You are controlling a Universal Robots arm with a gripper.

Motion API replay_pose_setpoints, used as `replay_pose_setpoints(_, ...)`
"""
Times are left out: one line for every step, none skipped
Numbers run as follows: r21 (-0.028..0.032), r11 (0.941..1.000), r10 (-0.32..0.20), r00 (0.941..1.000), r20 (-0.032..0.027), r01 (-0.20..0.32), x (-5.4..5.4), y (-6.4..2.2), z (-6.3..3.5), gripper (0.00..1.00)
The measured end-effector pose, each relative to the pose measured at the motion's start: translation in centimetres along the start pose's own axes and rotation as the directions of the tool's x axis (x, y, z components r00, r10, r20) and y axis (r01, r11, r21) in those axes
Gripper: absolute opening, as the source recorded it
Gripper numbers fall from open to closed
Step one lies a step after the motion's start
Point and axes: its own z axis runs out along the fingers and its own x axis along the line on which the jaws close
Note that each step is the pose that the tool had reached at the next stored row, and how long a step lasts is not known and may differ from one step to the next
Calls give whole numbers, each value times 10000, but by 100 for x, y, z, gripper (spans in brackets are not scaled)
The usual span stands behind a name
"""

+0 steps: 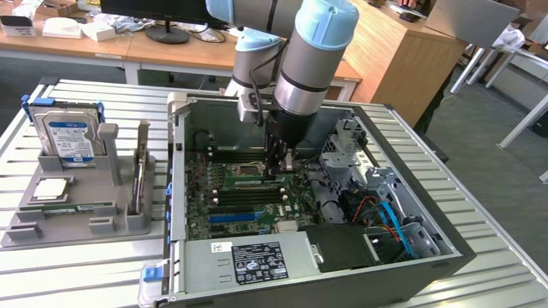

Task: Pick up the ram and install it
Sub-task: 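Insert the ram into the slot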

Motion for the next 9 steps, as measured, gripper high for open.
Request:
replay_pose_setpoints(0, 10000, 0, 10000, -1, 0, 0, 0, 0, 11)
replay_pose_setpoints(0, 10000, 0, 10000, -1, 0, 0, 0, 0, 11)
replay_pose_setpoints(0, 10000, 1, 10000, 0, -1, 0, 0, 1, 11)
replay_pose_setpoints(1, 10000, 0, 10000, 0, 0, 0, 1, 1, 11)
replay_pose_setpoints(1, 10000, 3, 10000, 1, -3, 0, 5, 1, 11)
replay_pose_setpoints(3, 10000, 2, 10000, 2, -2, 0, 12, 2, 11)
replay_pose_setpoints(5, 10000, 0, 10000, 3, 0, 0, 20, 3, 11)
replay_pose_setpoints(6, 10000, 1, 10000, 3, -1, 0, 26, 3, 11)
replay_pose_setpoints(6, 10000, 1, 10000, 1, -1, 0, 27, 3, 11)
